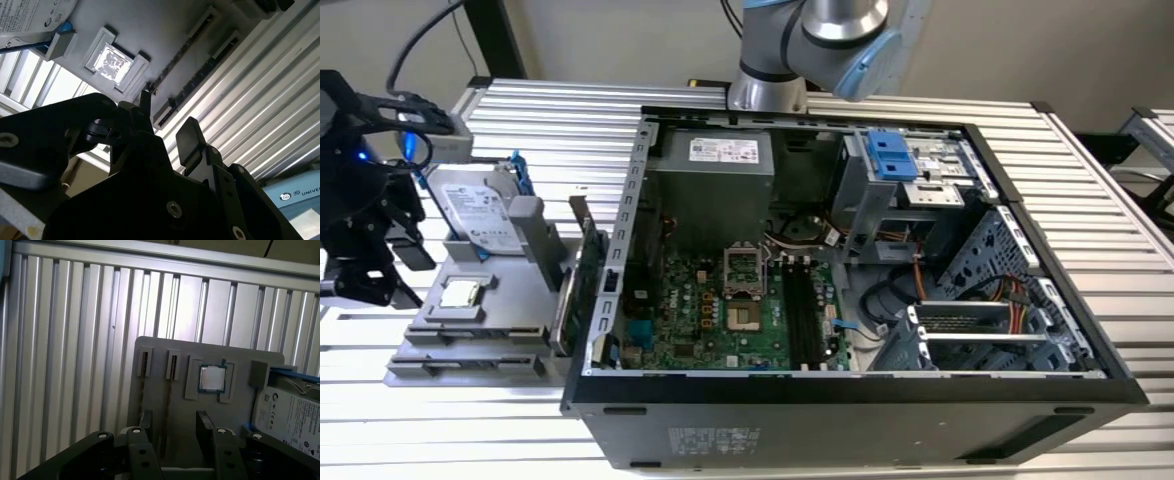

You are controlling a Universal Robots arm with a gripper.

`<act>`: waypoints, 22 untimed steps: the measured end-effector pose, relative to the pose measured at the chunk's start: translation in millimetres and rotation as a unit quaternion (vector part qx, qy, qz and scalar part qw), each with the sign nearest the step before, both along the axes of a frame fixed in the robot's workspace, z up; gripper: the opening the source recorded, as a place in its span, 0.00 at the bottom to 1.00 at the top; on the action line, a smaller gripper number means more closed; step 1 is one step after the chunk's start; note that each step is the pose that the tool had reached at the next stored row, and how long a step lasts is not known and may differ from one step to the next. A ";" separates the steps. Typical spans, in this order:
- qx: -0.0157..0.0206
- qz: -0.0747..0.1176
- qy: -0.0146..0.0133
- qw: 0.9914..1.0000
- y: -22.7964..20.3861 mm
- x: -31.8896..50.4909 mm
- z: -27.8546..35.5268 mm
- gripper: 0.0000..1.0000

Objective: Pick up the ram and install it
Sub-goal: 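Pick up the ram and move it above insertion slot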

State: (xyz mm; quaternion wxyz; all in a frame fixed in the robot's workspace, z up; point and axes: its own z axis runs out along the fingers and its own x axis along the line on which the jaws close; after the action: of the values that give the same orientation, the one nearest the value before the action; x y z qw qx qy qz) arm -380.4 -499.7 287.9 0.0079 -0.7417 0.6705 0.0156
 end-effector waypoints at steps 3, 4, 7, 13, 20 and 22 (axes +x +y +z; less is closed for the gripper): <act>0.000 0.000 0.000 1.000 0.0 0.0 -2.8 1.00; 0.000 0.000 0.000 1.000 0.0 0.0 -3.1 1.00; 0.000 0.000 0.000 1.000 0.0 0.0 -6.0 1.00; 0.000 0.000 0.000 1.000 0.0 0.0 -12.2 1.00; 0.000 0.000 0.002 1.000 0.0 -0.1 -17.1 1.00; 0.000 0.000 0.003 1.000 0.0 0.0 -19.5 1.00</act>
State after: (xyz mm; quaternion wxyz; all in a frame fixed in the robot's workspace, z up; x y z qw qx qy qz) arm -380.4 -499.7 268.3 0.0057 -0.7416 0.6706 0.0180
